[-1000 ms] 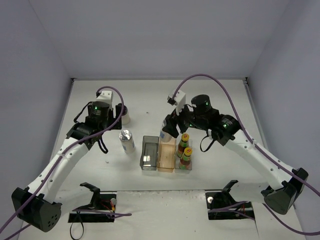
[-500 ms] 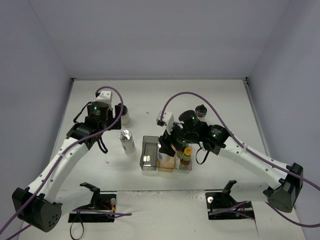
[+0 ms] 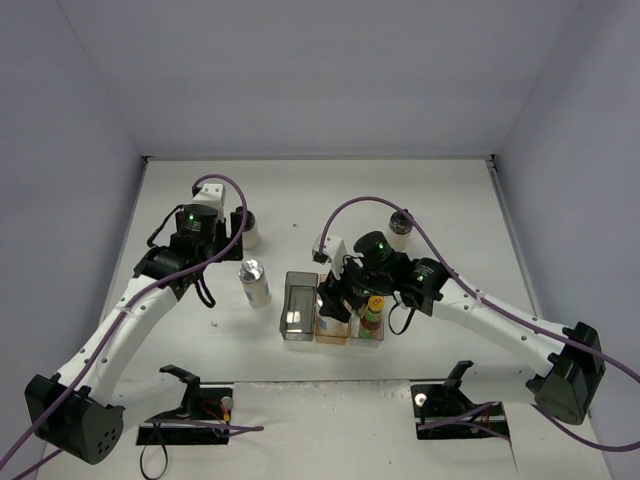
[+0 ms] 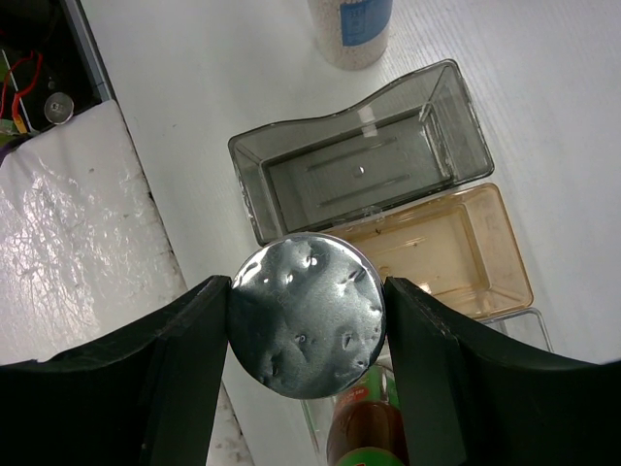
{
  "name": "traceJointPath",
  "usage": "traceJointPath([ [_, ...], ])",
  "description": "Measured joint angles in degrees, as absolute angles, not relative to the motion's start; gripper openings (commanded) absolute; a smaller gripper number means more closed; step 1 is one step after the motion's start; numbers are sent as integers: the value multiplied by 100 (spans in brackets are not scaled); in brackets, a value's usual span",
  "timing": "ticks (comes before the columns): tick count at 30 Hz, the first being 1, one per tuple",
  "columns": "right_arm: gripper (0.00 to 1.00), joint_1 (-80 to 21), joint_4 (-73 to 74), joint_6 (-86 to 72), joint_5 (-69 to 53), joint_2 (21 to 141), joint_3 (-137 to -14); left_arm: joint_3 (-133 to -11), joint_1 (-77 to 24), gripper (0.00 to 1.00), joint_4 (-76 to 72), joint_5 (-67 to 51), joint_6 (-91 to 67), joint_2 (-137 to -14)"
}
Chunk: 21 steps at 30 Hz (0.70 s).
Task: Organize the condiment bottles
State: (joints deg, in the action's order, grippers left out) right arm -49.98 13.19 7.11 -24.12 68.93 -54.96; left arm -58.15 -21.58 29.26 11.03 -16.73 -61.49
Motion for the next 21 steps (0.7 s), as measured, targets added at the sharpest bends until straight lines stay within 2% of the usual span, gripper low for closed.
traceJointPath([
  [3, 17, -4998, 1264, 694, -2475, 6921, -5424, -5815, -2156, 75, 2926, 1046, -1673, -6149],
  [6, 29, -4998, 1236, 690, -2497, 6928, -5328, -5815, -2158, 75, 2926, 972, -1671, -6149],
  [7, 36, -4998, 1232, 690, -2497, 6928, -5306, -5815, -2156, 75, 2926, 930, -1671, -6149],
  [9, 41, -4998, 1223, 692, -2495, 6932, -5290, -5815, -2156, 75, 2926, 858, -1667, -6149],
  [10, 49, -4998, 1219, 692, -2495, 6934, -5290, -5815, -2156, 75, 2926, 814, -1664, -6149],
  [16, 71, -4998, 1221, 694, -2506, 6934, -5290, -5815, -2156, 75, 2928, 464, -1636, -6149],
  [21, 74, -4998, 1155, 692, -2585, 6934, -5290, -5815, -2156, 75, 2950, 187, -1581, -6149],
])
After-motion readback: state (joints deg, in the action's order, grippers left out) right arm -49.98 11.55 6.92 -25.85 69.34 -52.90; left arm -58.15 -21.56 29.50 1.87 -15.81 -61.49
